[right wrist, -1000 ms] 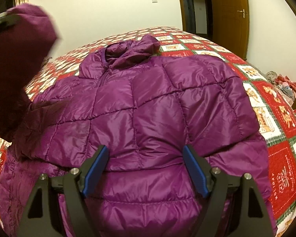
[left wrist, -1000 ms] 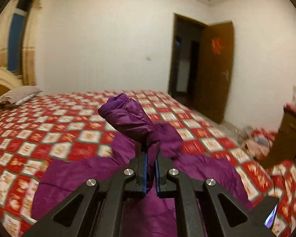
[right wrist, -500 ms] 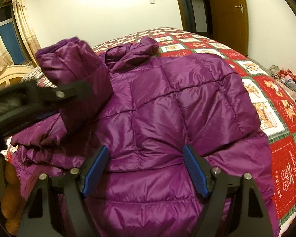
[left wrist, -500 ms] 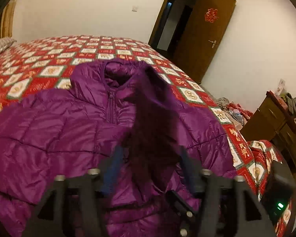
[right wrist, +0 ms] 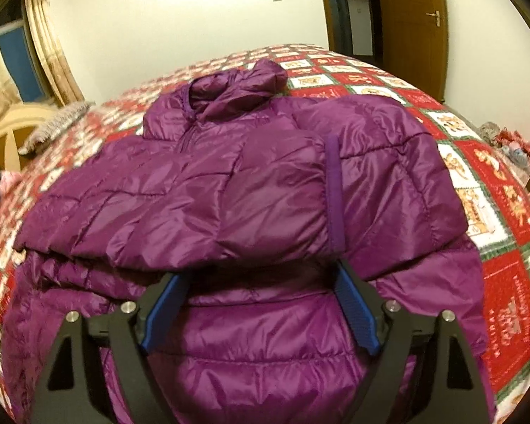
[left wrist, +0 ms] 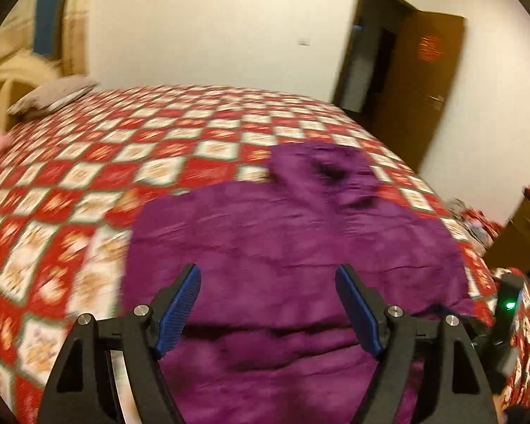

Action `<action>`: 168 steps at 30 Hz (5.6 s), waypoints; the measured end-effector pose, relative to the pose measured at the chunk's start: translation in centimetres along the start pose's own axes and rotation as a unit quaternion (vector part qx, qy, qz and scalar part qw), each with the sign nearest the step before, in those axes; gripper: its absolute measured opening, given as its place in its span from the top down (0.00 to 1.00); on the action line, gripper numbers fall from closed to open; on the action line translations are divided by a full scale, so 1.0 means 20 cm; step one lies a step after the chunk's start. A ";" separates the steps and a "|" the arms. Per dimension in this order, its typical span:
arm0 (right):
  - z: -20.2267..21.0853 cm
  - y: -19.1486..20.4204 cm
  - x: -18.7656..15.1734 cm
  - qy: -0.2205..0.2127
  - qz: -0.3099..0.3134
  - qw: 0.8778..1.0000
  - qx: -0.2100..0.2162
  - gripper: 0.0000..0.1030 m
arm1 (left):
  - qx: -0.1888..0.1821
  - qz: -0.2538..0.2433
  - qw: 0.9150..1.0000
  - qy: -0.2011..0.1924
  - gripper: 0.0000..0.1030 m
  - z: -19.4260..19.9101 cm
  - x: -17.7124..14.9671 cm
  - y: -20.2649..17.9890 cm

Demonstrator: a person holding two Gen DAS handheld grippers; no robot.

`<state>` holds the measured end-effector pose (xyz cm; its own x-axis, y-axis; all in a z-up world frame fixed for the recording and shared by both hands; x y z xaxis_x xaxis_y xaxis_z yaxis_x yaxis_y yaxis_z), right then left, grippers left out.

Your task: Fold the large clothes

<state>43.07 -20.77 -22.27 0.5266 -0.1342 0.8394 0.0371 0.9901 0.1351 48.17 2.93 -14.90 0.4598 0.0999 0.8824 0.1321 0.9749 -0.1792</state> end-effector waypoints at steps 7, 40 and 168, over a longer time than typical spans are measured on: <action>0.29 0.02 -0.02 -0.005 0.075 0.997 0.006 0.30 | 0.079 0.032 0.996 0.010 0.24 0.11 -0.14 0.52; -0.17 -0.14 0.12 0.050 0.106 0.993 -0.002 0.54 | 0.125 0.046 0.990 0.048 0.19 -0.50 -0.27 0.41; -0.05 0.21 0.19 0.004 0.056 0.992 0.117 0.68 | 0.091 -0.036 0.994 0.040 0.13 -0.58 -0.27 -0.17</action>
<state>46.14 -17.08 -19.10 0.5232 -0.0230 0.8519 -0.2192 0.9624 0.1606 55.42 -3.15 -24.20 0.5242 0.0196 0.8514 0.0097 0.9995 -0.0290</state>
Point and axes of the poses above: each gripper's, at about its wrist camera, not at the fingertips, and z roughly against the way its jaws point, y to its left, x to its top, the point moved 10 cm from there along -z, roughly the way its jaws point, and after that the axes turned 14 degrees about -y, right-handed, at the moved point
